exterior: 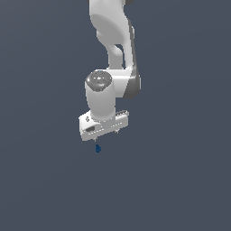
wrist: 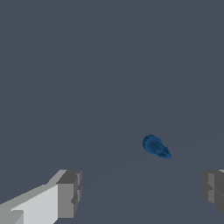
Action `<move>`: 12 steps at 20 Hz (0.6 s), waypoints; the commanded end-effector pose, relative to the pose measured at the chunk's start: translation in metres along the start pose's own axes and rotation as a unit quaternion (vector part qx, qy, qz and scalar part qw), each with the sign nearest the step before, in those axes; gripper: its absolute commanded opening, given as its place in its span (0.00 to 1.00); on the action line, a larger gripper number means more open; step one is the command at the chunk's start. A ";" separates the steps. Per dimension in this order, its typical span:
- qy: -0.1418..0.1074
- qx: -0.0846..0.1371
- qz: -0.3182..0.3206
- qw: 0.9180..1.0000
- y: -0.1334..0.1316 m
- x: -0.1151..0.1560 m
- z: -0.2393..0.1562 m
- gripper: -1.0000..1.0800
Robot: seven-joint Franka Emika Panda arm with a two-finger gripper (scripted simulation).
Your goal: Pick up the object and move it to a goal position.
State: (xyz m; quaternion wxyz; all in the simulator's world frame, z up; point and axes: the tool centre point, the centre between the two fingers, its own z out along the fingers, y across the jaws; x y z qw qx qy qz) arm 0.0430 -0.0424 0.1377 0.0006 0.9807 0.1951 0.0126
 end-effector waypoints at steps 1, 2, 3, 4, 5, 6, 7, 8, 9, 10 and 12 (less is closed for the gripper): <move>-0.003 0.000 -0.029 1.000 0.010 -0.001 0.009 0.96; -0.004 0.001 -0.040 0.999 0.014 -0.001 0.012 0.96; -0.004 0.001 -0.050 0.999 0.018 -0.002 0.015 0.96; -0.005 0.001 -0.060 0.998 0.021 -0.002 0.019 0.96; -0.006 0.001 -0.070 0.998 0.025 -0.003 0.022 0.96; -0.007 0.002 -0.079 0.997 0.028 -0.003 0.024 0.96; -0.008 0.002 -0.087 0.996 0.031 -0.004 0.027 0.96; -0.008 0.002 -0.094 0.995 0.034 -0.004 0.030 0.96; -0.009 0.003 -0.101 0.995 0.036 -0.005 0.032 0.96; -0.009 0.003 -0.108 0.994 0.039 -0.005 0.034 0.96; -0.010 0.004 -0.119 0.993 0.043 -0.006 0.038 0.96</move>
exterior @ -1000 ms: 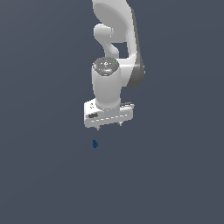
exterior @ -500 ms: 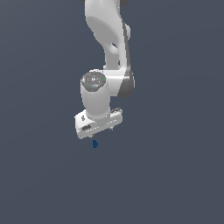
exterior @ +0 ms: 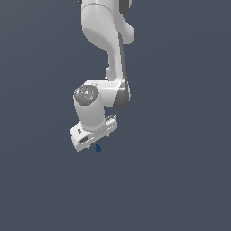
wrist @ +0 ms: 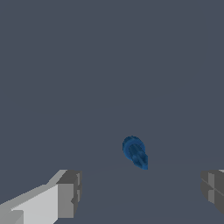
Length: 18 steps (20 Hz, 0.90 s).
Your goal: Pick up the object and move it to a goal position.
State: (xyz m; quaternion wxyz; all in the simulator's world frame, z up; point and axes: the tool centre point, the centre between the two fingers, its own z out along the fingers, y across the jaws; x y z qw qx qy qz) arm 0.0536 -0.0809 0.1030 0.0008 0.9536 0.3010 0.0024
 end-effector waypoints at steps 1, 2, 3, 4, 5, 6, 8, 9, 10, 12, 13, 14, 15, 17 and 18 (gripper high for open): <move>-0.001 0.001 -0.015 1.000 0.005 -0.002 0.004 0.96; -0.001 0.001 -0.019 1.000 0.006 -0.002 0.006 0.96; -0.001 0.001 -0.023 1.000 0.007 -0.003 0.007 0.96; -0.002 0.001 -0.026 1.000 0.008 -0.003 0.008 0.96; -0.002 0.001 -0.029 1.000 0.009 -0.004 0.009 0.96; -0.002 0.001 -0.031 1.000 0.010 -0.004 0.010 0.96; -0.002 0.002 -0.033 0.999 0.011 -0.004 0.010 0.96; -0.002 0.002 -0.033 0.999 0.011 -0.004 0.010 0.96; -0.002 0.002 -0.031 1.000 0.010 -0.005 0.010 0.96; -0.002 0.002 -0.031 1.000 0.010 -0.005 0.012 0.96; -0.002 0.002 -0.031 1.000 0.010 -0.005 0.014 0.96; -0.002 0.002 -0.031 1.000 0.010 -0.005 0.016 0.96; -0.002 0.002 -0.031 1.000 0.010 -0.005 0.020 0.96; -0.002 0.002 -0.032 0.999 0.010 -0.005 0.029 0.96; -0.002 0.002 -0.032 0.999 0.010 -0.005 0.035 0.96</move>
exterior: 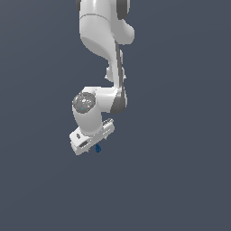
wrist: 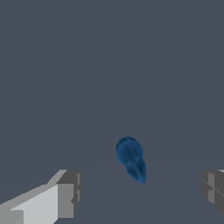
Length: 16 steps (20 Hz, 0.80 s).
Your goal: Pick up the object and move it to a goal position.
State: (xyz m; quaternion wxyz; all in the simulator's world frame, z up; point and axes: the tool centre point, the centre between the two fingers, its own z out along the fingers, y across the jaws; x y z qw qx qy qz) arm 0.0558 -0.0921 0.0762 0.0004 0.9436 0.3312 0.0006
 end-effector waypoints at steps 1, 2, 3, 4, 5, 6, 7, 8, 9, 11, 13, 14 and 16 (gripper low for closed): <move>0.000 0.001 -0.001 1.000 -0.001 -0.001 0.014 0.96; 0.000 0.001 -0.001 1.000 -0.001 -0.001 0.020 0.96; 0.000 0.001 -0.001 1.000 -0.001 -0.001 0.024 0.96; 0.000 0.001 -0.001 1.000 -0.001 -0.001 0.028 0.96; 0.000 0.001 -0.001 1.000 -0.001 -0.001 0.031 0.96; 0.000 0.001 -0.001 1.000 -0.001 -0.001 0.033 0.96; 0.000 0.001 -0.001 1.000 -0.001 -0.001 0.034 0.96; 0.000 0.001 -0.001 1.000 0.000 0.000 0.034 0.96; 0.000 0.001 -0.001 1.000 0.000 0.000 0.034 0.96; 0.000 0.001 -0.001 1.000 0.000 0.000 0.034 0.00; 0.000 0.001 -0.001 1.000 0.000 0.000 0.034 0.00; 0.000 0.001 -0.001 1.000 0.000 0.000 0.034 0.00; 0.000 0.001 -0.001 1.000 0.000 0.000 0.034 0.00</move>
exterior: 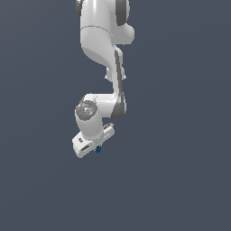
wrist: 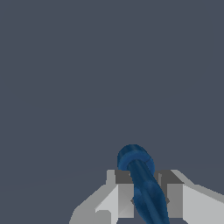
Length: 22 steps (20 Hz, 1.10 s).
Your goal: Pick up the object and move it to a goal position.
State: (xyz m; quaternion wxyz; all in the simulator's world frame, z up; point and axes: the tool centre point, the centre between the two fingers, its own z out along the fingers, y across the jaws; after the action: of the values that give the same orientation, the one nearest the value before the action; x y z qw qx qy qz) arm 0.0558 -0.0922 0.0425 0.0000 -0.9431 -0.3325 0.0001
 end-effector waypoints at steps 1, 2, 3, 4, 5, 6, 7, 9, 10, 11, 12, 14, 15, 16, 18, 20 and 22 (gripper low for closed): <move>0.000 0.000 0.000 1.000 0.000 0.000 0.000 0.00; 0.000 0.000 0.000 1.000 0.000 0.000 0.000 0.00; 0.000 0.000 0.000 1.000 0.000 0.000 0.000 0.00; 0.000 0.000 0.000 1.000 0.000 0.000 0.000 0.00; 0.000 0.000 0.000 1.000 0.000 0.000 0.000 0.00; 0.000 0.000 0.000 1.000 0.000 0.000 0.000 0.00; 0.000 0.000 0.000 1.000 0.000 0.000 -0.001 0.00; 0.000 0.000 0.000 1.000 -0.001 -0.001 -0.003 0.00; 0.000 0.000 0.000 1.000 -0.001 -0.002 -0.005 0.00; 0.000 0.000 0.000 1.000 -0.002 -0.003 -0.007 0.00; 0.000 0.000 0.000 1.000 -0.002 -0.005 -0.010 0.00; 0.000 0.000 0.000 1.000 -0.004 -0.008 -0.016 0.00; 0.000 0.000 0.000 1.000 -0.005 -0.010 -0.020 0.00; 0.000 0.000 0.000 1.000 -0.006 -0.012 -0.024 0.00; 0.000 0.000 0.000 1.000 -0.008 -0.017 -0.033 0.00; 0.000 0.000 0.000 1.000 -0.011 -0.022 -0.045 0.00; 0.000 0.000 0.000 1.000 -0.014 -0.029 -0.058 0.00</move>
State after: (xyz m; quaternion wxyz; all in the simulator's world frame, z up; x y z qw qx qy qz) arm 0.0296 -0.0982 0.0901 0.0001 -0.9431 -0.3326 0.0007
